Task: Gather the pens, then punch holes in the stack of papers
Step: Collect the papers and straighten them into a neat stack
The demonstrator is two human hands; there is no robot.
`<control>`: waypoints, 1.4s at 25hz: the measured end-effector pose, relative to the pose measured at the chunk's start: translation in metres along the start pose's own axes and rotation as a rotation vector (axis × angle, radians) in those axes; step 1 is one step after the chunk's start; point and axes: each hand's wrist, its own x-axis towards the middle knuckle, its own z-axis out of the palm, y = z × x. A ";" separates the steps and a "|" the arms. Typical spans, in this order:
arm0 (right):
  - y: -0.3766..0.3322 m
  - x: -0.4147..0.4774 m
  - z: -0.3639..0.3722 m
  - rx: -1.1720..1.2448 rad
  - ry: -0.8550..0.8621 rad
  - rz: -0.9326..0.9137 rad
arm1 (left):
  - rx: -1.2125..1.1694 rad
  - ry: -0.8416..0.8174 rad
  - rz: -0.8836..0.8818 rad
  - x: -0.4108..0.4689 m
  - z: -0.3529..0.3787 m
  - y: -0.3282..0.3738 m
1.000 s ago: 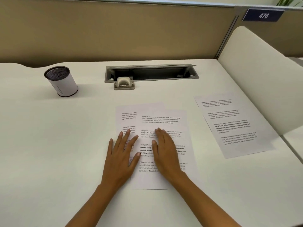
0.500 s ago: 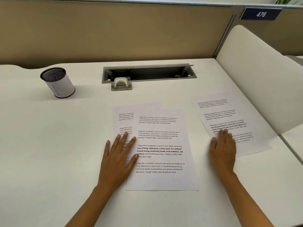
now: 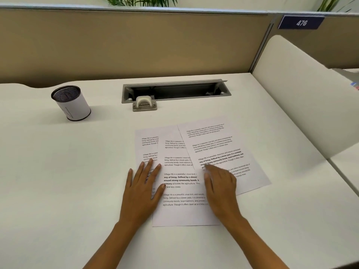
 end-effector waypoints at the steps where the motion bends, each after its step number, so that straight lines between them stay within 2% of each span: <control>1: 0.009 0.006 -0.003 0.017 0.049 0.040 | -0.012 0.006 -0.007 0.000 0.000 0.000; 3: 0.028 0.019 -0.011 -0.021 0.080 0.178 | -0.026 0.033 -0.036 -0.001 0.001 0.000; 6: 0.043 0.020 -0.011 -0.142 -0.020 0.292 | -0.029 0.074 -0.101 -0.002 0.001 0.000; 11: 0.000 -0.017 0.013 -0.185 -0.107 0.083 | -0.040 0.079 -0.108 -0.002 0.004 -0.002; 14: -0.030 -0.035 0.024 -0.079 -0.155 0.041 | -0.060 0.088 -0.116 -0.002 0.004 -0.003; 16: -0.038 -0.030 0.022 0.012 -0.055 0.095 | -0.071 0.088 -0.116 -0.003 0.004 -0.003; 18: -0.034 -0.017 0.017 -0.026 0.087 0.206 | -0.086 0.087 -0.114 -0.005 0.004 -0.004; 20: -0.027 -0.004 0.011 -0.062 0.109 0.374 | -0.100 0.087 -0.106 -0.008 0.003 -0.005; 22: -0.025 0.002 0.008 -0.054 0.070 0.477 | -0.116 0.089 -0.102 -0.010 0.002 -0.005; 27: -0.050 -0.003 0.018 -0.074 -0.055 0.526 | -0.194 0.113 -0.114 -0.010 -0.003 -0.002; 31: -0.073 -0.007 0.022 -0.175 -0.127 0.606 | -0.346 0.141 -0.199 -0.016 -0.010 0.000; 35: -0.085 -0.001 0.020 -0.166 -0.249 0.677 | -0.308 0.140 -0.173 -0.025 -0.013 -0.002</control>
